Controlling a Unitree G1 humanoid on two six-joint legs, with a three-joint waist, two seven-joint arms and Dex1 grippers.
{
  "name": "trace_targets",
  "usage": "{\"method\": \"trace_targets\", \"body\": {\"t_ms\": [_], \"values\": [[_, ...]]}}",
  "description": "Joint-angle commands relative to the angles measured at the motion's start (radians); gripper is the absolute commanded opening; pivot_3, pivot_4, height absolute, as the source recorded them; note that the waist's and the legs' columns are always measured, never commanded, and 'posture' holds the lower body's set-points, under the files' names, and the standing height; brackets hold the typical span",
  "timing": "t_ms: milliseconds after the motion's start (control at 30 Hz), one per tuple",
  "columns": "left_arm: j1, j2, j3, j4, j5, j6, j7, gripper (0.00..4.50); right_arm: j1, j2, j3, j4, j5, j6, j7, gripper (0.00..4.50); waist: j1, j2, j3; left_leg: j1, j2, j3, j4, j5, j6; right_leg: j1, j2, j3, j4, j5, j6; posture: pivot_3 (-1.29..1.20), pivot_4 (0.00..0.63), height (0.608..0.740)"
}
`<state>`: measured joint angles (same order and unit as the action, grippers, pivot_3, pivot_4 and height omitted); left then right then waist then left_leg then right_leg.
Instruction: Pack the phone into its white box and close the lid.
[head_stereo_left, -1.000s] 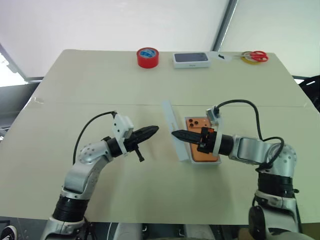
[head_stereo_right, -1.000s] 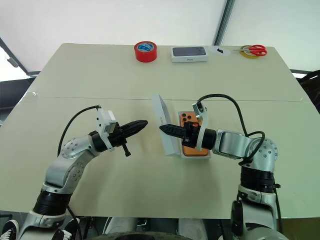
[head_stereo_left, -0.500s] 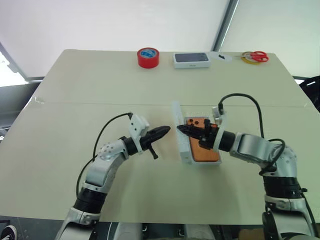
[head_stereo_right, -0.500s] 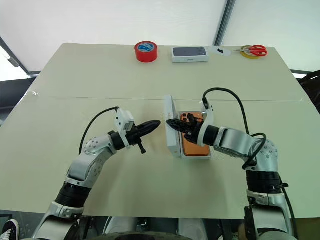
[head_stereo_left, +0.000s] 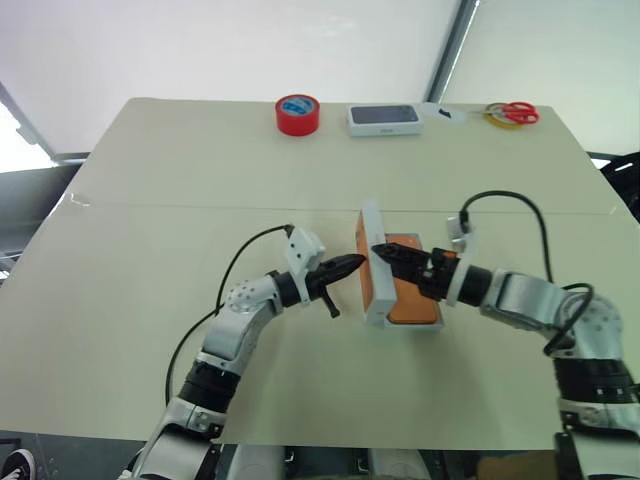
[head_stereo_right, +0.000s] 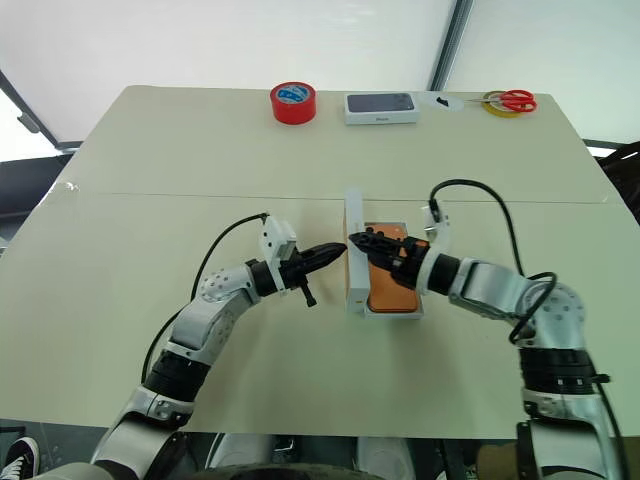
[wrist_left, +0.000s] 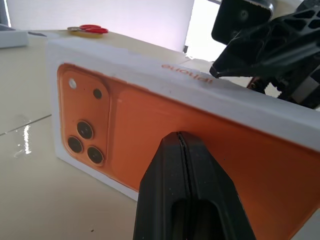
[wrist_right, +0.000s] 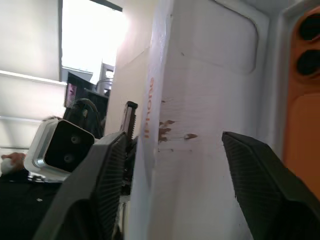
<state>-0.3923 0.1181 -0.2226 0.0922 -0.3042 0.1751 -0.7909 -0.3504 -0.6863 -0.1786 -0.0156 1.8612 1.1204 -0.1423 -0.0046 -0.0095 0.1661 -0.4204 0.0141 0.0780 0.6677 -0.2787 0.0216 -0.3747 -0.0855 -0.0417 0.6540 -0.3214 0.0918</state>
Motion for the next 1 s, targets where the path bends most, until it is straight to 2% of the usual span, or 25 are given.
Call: {"method": "trace_targets", "body": {"t_ms": [33,100,233,367,467,567,700,1000], "values": [[-0.036,-0.046,-0.026,0.016,0.009,-0.032,-0.003,0.00,0.007,-0.100,-0.068,0.022,-0.151,0.010,0.197,2.86,0.003,0.000,0.000,0.000,0.000,0.000,0.000,0.000,0.000,0.000,0.000,0.000,0.000,0.000,0.000,0.00,0.150,0.730],[-0.047,-0.068,-0.032,0.036,0.018,-0.039,-0.001,0.00,-0.003,-0.141,-0.091,0.077,-0.205,0.014,0.268,2.86,0.010,0.000,0.000,0.000,0.000,0.000,0.000,0.000,0.000,0.000,0.000,0.000,-0.001,0.000,0.000,0.00,0.150,0.730],[-0.050,-0.090,-0.035,0.042,0.015,-0.028,-0.001,0.00,-0.019,-0.230,-0.046,0.096,-0.483,-0.060,0.462,2.86,0.013,0.000,0.000,0.000,0.000,0.000,0.000,0.000,0.000,0.000,0.001,0.000,0.000,0.000,0.000,0.00,0.150,0.730],[-0.037,-0.064,-0.017,0.015,-0.001,-0.005,-0.011,0.00,-0.038,-0.234,0.033,0.065,-0.779,-0.239,0.586,2.86,0.012,0.000,0.000,0.000,0.002,0.000,0.000,0.000,0.000,0.000,0.003,0.000,0.000,0.000,0.000,0.00,0.150,0.730],[-0.037,-0.028,0.002,0.007,-0.003,-0.002,-0.019,0.00,-0.045,-0.206,0.068,0.098,-0.957,-0.368,0.622,2.86,0.015,0.000,0.000,0.000,0.002,0.000,0.000,0.000,0.000,-0.001,0.003,0.000,0.000,0.000,0.000,0.00,0.150,0.730],[-0.043,-0.004,0.019,0.015,0.007,-0.008,-0.004,0.00,-0.027,-0.199,0.098,0.079,-1.077,-0.440,0.677,1.96,0.017,0.000,0.000,0.000,0.002,0.000,0.000,0.000,0.000,-0.001,0.002,0.000,0.000,0.000,0.000,0.00,0.150,0.730],[-0.083,0.028,0.061,0.070,0.023,0.011,0.038,0.00,-0.012,-0.179,0.140,0.051,-1.205,-0.513,0.732,0.03,0.017,0.000,0.000,0.000,0.002,0.000,0.001,0.000,-0.001,0.000,0.002,0.000,0.000,0.000,0.000,0.00,0.150,0.730],[-0.182,0.019,0.028,0.248,0.096,0.054,0.069,0.00,0.024,-0.135,0.155,-0.028,-1.325,-0.545,0.817,0.03,0.017,0.000,0.000,0.000,0.001,0.000,0.001,0.004,-0.006,0.000,0.002,0.000,0.000,0.000,0.001,0.00,0.150,0.730]]}}
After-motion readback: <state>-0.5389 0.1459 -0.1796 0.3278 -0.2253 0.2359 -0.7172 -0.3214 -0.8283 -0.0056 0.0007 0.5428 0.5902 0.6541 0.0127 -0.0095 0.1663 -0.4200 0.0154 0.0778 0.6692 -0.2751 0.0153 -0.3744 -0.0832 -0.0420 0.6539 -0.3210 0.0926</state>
